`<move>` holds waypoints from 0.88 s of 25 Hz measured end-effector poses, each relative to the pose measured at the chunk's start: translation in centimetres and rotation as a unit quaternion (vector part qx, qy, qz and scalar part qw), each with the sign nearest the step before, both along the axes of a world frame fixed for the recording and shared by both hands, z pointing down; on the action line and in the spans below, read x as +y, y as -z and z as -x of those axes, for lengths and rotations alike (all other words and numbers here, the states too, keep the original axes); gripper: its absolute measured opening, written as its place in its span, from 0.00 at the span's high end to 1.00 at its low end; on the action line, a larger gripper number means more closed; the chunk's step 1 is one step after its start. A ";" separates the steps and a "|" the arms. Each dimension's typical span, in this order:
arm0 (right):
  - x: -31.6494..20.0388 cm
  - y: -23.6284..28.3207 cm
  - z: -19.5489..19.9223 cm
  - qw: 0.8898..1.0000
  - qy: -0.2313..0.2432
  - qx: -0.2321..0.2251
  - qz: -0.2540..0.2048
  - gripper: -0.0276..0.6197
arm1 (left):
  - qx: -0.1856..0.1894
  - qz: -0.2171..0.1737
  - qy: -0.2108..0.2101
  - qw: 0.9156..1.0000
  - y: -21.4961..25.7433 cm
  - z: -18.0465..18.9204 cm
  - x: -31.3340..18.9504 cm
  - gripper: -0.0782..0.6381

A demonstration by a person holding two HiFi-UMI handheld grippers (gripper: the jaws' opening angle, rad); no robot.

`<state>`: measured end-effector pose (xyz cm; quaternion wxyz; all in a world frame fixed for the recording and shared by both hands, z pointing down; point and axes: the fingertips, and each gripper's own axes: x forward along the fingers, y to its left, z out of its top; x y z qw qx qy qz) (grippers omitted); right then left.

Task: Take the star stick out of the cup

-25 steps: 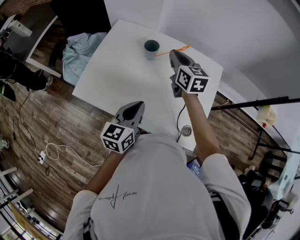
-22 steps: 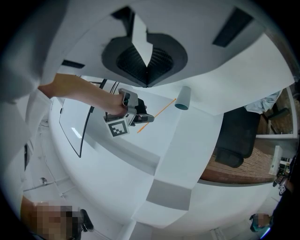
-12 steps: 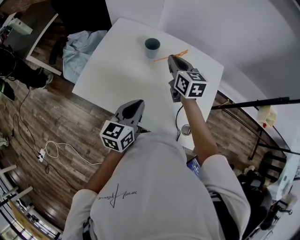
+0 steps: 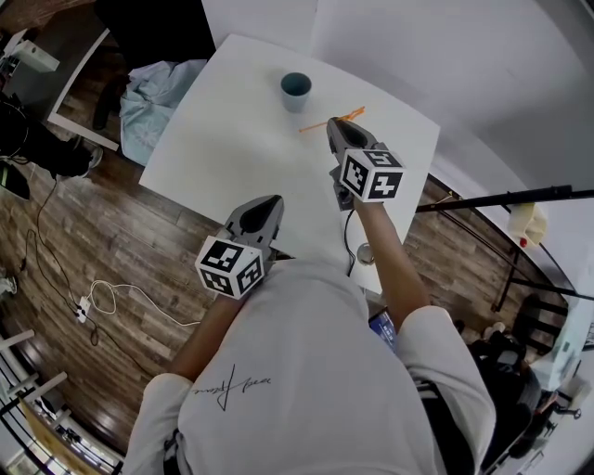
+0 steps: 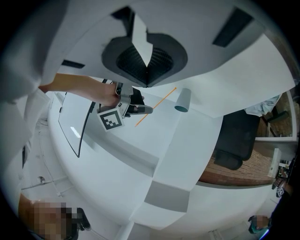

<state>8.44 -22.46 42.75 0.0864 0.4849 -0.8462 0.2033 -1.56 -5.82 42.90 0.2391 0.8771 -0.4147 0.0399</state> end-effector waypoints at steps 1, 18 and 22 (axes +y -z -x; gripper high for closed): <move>0.3 -0.3 0.0 1.000 0.001 0.000 0.003 0.92 | 0.001 0.001 -0.001 1.000 0.0 -0.1 0.0 0.88; 2.8 -2.4 -0.4 0.999 0.000 -0.008 0.034 0.92 | 0.010 0.010 0.002 1.000 -0.3 -0.1 -0.1 0.88; 3.6 -2.8 -0.4 0.999 0.000 -0.012 0.041 0.92 | 0.012 0.012 0.002 1.000 -0.4 -0.1 -0.2 0.88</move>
